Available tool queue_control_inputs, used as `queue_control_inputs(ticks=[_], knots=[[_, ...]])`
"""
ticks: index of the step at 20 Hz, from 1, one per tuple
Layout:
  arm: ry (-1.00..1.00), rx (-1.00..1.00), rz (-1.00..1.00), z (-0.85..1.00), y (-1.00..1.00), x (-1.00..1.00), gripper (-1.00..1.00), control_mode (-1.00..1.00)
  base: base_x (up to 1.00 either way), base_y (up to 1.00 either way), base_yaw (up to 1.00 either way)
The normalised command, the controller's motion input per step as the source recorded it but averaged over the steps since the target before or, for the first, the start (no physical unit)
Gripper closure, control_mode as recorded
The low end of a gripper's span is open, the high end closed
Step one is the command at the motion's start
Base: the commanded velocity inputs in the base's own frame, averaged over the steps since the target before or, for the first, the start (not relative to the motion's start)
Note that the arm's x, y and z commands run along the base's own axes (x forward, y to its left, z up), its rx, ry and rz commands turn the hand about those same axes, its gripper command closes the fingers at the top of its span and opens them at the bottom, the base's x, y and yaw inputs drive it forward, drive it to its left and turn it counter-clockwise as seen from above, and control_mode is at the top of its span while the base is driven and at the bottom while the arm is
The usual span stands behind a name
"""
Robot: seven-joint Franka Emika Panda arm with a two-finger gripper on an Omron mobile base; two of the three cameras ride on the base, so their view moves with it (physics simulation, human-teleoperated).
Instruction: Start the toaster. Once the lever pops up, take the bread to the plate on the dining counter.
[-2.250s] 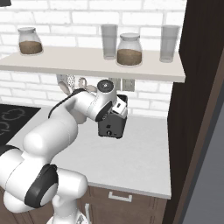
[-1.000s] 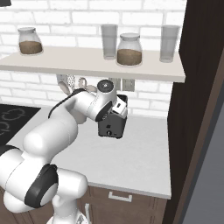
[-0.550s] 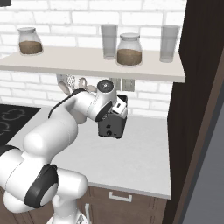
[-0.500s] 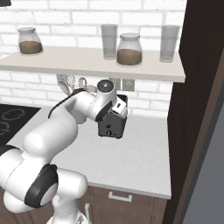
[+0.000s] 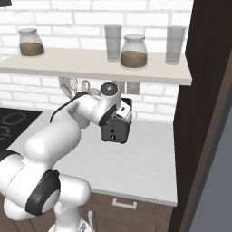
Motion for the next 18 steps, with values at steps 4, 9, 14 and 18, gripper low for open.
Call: queue_control_inputs(ticks=[4, 9, 14, 18], knots=[[0.00, 0.00, 0.00, 0.00, 0.00, 0.00, -1.00, -1.00, 0.00, 0.00, 0.00], [0.00, 0.00, 0.00, 0.00, 0.00, 0.00, -1.00, -1.00, 0.00, 0.00, 0.00], [0.00, 0.00, 0.00, 0.00, 0.00, 0.00, -1.00, -1.00, 0.00, 0.00, 0.00], [0.00, 0.00, 0.00, 0.00, 0.00, 0.00, -1.00, -1.00, 0.00, 0.00, 0.00]])
